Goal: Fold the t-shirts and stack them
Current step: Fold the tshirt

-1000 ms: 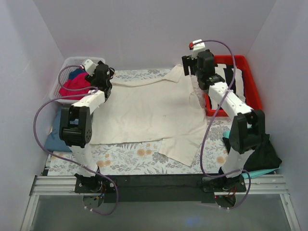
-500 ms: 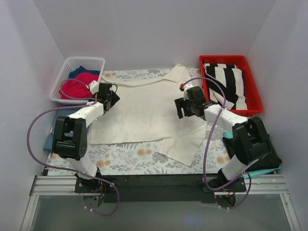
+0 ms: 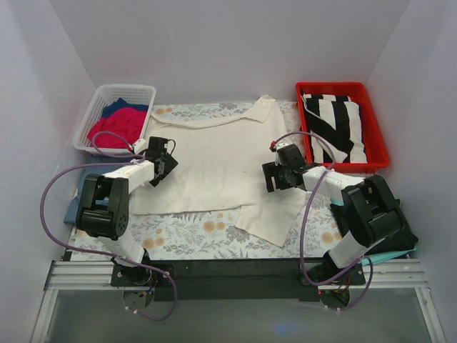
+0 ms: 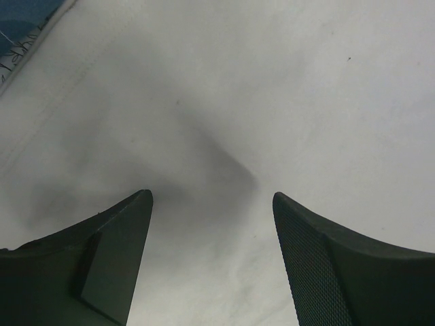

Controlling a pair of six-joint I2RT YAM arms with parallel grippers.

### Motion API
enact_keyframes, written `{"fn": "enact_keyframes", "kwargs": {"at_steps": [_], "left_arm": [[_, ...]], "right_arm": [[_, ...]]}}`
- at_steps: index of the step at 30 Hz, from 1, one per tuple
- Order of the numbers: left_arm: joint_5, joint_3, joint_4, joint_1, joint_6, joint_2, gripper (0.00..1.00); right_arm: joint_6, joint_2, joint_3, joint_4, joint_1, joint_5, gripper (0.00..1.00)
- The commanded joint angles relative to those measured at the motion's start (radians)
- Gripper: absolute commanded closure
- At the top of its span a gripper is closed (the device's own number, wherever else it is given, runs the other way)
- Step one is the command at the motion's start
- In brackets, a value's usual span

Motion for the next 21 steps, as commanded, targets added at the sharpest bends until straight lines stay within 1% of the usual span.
{"fn": "enact_keyframes", "kwargs": {"at_steps": [1,6,11,15,18,21], "left_arm": [[0.002,-0.047,-0.07,0.0,-0.032,-0.009,0.29],[-0.001,-0.067,-0.079,-0.001,-0.036,-0.012,0.3],[-0.007,-0.088,-0.099,-0.005,-0.055,-0.039,0.3],[-0.04,-0.121,-0.122,-0.009,-0.104,-0.09,0.3],[-0.084,-0.17,-0.159,-0.009,-0.141,-0.146,0.3],[-0.084,-0.213,-0.164,-0.009,-0.17,-0.19,0.3]], "right_arm": [[0.058,-0.016,-0.06,-0.026,-0.003,0.041,0.16],[0.104,-0.071,-0.122,-0.074,-0.018,0.065,0.17],[0.134,-0.185,-0.166,-0.163,-0.021,0.122,0.17],[0.135,-0.271,-0.214,-0.185,-0.032,0.15,0.16],[0.14,-0.286,-0.215,-0.206,-0.036,0.153,0.16],[0.155,-0.295,-0.225,-0.211,-0.036,0.142,0.17]]}}
